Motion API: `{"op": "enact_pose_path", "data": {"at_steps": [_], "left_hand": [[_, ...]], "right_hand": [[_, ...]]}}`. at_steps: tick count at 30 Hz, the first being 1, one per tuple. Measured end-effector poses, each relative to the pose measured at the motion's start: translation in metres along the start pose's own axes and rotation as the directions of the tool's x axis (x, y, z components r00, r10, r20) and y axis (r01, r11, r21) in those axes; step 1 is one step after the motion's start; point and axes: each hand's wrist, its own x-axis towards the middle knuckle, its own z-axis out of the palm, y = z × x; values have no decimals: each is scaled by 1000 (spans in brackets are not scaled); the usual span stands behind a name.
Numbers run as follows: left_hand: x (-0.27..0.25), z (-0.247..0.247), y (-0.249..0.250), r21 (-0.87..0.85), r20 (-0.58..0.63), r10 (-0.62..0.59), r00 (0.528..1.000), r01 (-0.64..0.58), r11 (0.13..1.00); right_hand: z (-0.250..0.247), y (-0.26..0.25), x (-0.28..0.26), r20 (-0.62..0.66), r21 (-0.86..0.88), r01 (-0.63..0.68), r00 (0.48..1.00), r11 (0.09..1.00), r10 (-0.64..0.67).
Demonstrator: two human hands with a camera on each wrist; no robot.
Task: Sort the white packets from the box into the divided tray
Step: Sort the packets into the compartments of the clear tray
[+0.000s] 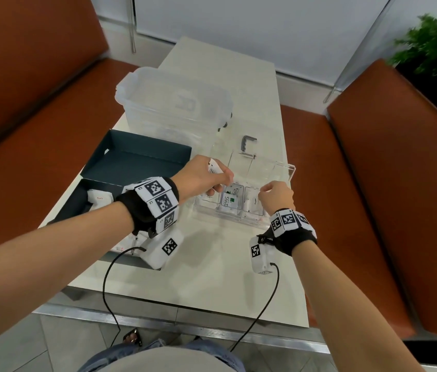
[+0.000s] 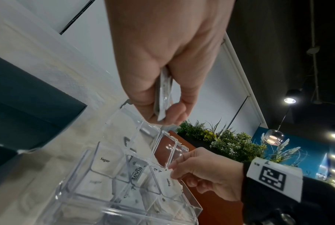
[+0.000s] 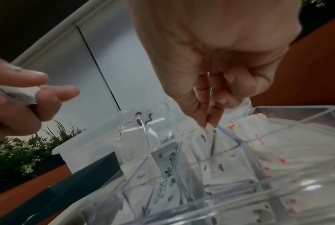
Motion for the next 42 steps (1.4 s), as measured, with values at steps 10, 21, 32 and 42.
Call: {"op": "enact_pose_path", "data": {"at_steps": [10,21,32,42], "left_hand": [[-2,-4,-1,-6,-16,-10,1000,10,1000],[-3,-4,3,-214,38,-121,992,127,969],[-7,-5,9,-434,194,-274,942,333,837],[-5,12,13,-299,339,-171,925,278,913]], "right_hand": [[16,4,-3,39,-322,177,984,930,-174],[18,6,2,143,-564,335,940,755,-310],[-15,-28,-29,-94,37,414,908,910,-409],[-22,-54,-55,124,405,471,821,784,-557]]}}
